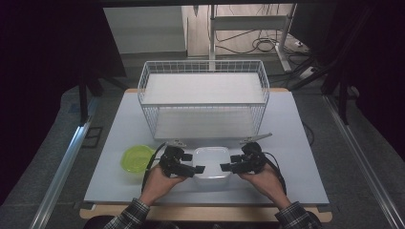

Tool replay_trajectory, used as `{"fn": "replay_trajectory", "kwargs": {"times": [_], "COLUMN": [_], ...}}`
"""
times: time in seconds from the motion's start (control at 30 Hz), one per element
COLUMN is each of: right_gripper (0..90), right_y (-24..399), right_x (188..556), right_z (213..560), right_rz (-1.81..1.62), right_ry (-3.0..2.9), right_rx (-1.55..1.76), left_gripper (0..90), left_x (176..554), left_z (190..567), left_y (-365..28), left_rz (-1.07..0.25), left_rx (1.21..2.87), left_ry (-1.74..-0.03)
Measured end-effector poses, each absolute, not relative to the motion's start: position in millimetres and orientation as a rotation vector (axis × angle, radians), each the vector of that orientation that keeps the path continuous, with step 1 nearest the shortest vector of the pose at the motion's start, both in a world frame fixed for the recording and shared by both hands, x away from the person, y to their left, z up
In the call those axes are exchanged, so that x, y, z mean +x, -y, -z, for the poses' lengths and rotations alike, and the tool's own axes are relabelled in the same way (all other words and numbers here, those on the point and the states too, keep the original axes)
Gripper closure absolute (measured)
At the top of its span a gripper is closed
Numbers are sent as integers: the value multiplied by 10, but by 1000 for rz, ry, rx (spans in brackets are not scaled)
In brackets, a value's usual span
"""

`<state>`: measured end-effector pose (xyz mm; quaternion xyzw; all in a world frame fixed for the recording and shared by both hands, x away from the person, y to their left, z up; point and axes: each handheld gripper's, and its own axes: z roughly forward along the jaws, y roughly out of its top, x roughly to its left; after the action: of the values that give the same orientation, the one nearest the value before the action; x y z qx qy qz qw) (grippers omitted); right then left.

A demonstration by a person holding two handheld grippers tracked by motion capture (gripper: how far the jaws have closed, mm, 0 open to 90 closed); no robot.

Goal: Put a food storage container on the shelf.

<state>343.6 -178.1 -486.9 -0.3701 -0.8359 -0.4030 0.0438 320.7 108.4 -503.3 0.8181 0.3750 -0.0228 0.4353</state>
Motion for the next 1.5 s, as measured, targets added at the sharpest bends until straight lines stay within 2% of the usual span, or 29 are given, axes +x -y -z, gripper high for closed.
{"fn": "replay_trajectory", "kwargs": {"times": [0.3,0.4,0.5,0.7,0.83,1.23,1.5], "right_gripper": [570,616,637,695,789,792,792], "right_y": [1830,1846,1856,1895,1931,1862,1861], "right_x": [3218,3133,3071,3031,3019,2982,3001], "right_z": [4742,4712,4722,4734,4716,4709,4661], "right_rz": [1244,1255,1256,1314,1363,1420,1493], "right_ry": [2589,2575,2554,2471,2467,2569,2580], "right_rx": [-1184,-1220,-1281,-1339,-1356,-1352,-1311], "left_gripper": [347,422,575,638,756,774,777], "left_x": [3015,2936,2868,2847,2822,2824,2821], "left_z": [4961,4931,4877,4865,4837,4880,4766], "left_y": [-1103,-1113,-1148,-1161,-1169,-1154,-1186], "left_rz": [106,85,46,28,-31,-99,-144], "left_rx": [2053,2047,2034,2005,1996,1960,1942], "left_ry": [-1004,-1021,-1029,-1056,-1063,-1089,-1068]}}
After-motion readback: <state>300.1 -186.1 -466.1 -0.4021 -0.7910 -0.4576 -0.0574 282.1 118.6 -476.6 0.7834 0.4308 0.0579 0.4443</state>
